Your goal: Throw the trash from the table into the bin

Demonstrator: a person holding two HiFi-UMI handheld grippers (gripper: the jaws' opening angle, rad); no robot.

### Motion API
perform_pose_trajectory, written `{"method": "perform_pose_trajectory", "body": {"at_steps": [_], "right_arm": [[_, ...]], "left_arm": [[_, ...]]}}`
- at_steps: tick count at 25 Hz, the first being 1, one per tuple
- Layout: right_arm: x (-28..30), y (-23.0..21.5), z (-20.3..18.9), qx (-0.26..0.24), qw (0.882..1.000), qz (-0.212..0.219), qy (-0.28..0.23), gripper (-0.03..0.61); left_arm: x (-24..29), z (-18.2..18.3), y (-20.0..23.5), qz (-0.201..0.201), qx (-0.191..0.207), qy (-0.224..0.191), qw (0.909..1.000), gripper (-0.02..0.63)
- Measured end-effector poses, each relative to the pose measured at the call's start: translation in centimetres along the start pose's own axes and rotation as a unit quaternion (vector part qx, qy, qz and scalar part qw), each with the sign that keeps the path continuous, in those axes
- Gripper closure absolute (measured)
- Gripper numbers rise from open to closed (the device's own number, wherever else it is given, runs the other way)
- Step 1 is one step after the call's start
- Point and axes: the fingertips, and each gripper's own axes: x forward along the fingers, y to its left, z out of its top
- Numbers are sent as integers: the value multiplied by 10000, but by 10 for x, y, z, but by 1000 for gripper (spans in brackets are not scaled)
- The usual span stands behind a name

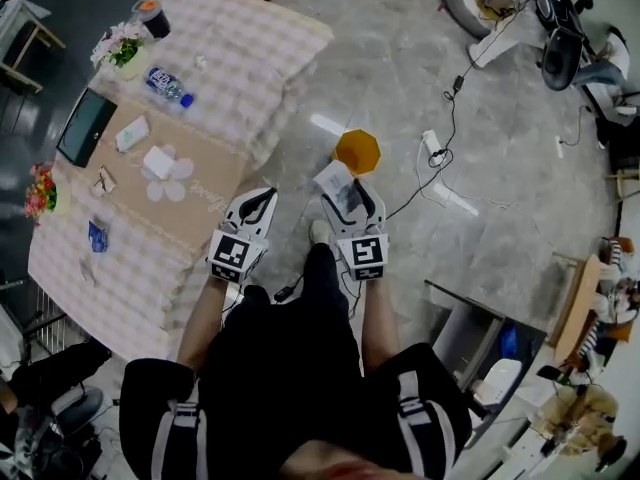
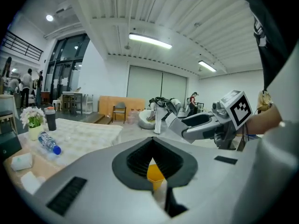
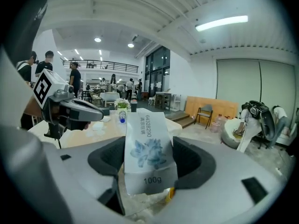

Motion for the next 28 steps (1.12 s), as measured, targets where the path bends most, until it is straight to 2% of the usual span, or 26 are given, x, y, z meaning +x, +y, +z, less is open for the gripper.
{"method": "perform_pose_trajectory", "body": {"at_steps": [3,8,17,21,28], "right_arm": [[2,-38,-26,388,9991,-196,8,262],[14,-103,-73,665,9962,-520,218,262],[60,-192,-171,888,9918,-688,609,265],[98,-212,-225,979,9901,-618,800,265],[171,-229,-329,1126,9874,-526,983,264]], "left_arm": [[40,-3,-12,-151,107,149,9997,611],[104,-19,-21,-320,61,437,9985,611],[212,-61,-17,-331,-45,705,9970,611],[254,-98,-10,-292,-158,785,9964,611],[327,-198,-7,-473,-241,990,9937,611]]}}
